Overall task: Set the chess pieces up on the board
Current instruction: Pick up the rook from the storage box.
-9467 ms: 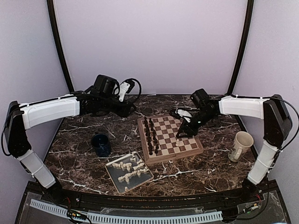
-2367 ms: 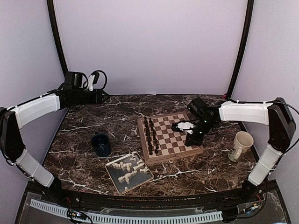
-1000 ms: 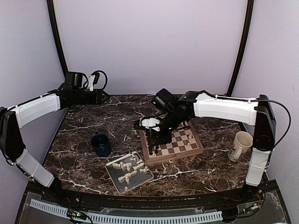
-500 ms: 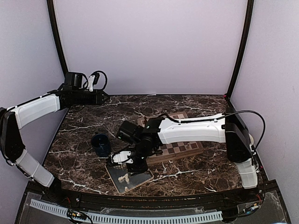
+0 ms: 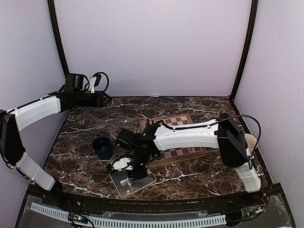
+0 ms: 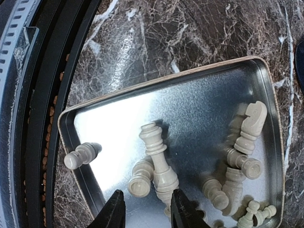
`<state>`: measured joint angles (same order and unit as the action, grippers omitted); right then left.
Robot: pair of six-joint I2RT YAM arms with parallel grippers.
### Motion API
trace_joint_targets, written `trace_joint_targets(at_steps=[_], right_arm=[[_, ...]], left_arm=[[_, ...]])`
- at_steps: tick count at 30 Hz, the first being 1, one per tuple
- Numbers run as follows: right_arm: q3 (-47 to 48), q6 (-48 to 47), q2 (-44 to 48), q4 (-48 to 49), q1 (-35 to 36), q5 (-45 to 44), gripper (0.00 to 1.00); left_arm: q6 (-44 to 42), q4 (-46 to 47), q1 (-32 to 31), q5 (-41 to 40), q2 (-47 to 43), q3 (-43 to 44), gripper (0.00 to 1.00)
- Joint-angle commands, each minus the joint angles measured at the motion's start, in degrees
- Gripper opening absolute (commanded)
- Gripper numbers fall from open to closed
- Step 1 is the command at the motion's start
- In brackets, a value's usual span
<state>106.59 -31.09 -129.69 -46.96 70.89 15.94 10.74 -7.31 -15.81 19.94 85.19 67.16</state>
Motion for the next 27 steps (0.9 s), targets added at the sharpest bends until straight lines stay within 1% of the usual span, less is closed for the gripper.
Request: trace_joint_targets(at_steps=[1, 5, 16, 23, 27], right_arm=[[2.1, -0.4, -1.1, -0.4, 0.9, 2.0, 0.34], [3.2, -0.4, -2.0, -0.8, 1.4, 2.2, 0.32], [5.2, 0.2, -3.6, -1.8, 1.6, 2.0, 0.22], [5.4, 0.3, -4.1, -2.2, 1.6, 1.6, 0.22], [5.5, 0.5, -4.2, -2.3, 1.6, 1.7, 0.14]], left_arm=[[-0.1, 0.8, -0.2, 0.8, -2.7, -1.0, 0.43], [-0.1, 0.8, -0.1, 0.9, -2.9, -1.0, 0.43], [0.0, 1.0, -0.1, 1.0, -3.1, -1.1, 0.43], [-0.1, 1.0, -0.2, 1.1, -3.2, -1.1, 0.43], [-0.1, 1.0, -0.1, 1.1, -3.2, -1.1, 0.43]])
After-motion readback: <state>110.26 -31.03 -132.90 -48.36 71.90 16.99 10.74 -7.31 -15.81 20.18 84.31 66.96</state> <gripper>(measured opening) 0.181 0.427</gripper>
